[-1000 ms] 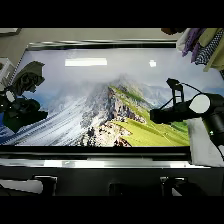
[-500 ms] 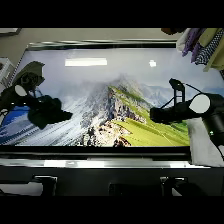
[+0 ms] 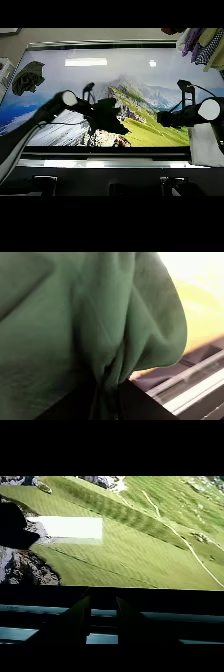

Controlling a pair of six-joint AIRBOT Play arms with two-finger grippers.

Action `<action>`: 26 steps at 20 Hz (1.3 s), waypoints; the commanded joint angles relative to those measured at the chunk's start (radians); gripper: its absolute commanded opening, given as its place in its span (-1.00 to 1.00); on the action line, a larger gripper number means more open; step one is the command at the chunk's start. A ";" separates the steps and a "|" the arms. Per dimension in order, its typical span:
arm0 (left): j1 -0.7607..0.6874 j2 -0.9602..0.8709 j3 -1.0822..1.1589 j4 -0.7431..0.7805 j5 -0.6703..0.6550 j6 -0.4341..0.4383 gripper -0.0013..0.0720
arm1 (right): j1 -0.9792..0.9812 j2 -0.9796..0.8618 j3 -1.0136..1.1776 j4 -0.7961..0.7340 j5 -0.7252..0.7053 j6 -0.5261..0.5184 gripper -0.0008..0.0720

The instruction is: Fold the clothes and pants, and hang the long-sleeved shirts on hangers.

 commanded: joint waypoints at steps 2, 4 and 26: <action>-0.120 -0.088 0.001 -0.020 0.081 -0.105 -0.83 | 0.001 0.025 -0.007 -0.075 0.000 0.002 -0.17; -0.080 -0.068 0.001 -0.024 0.038 -0.105 0.23 | 0.001 0.013 -0.020 -0.061 -0.043 0.095 -0.17; 0.317 0.212 0.001 0.109 -0.349 0.125 0.48 | -0.066 -0.427 -0.420 0.919 -0.390 -0.732 0.02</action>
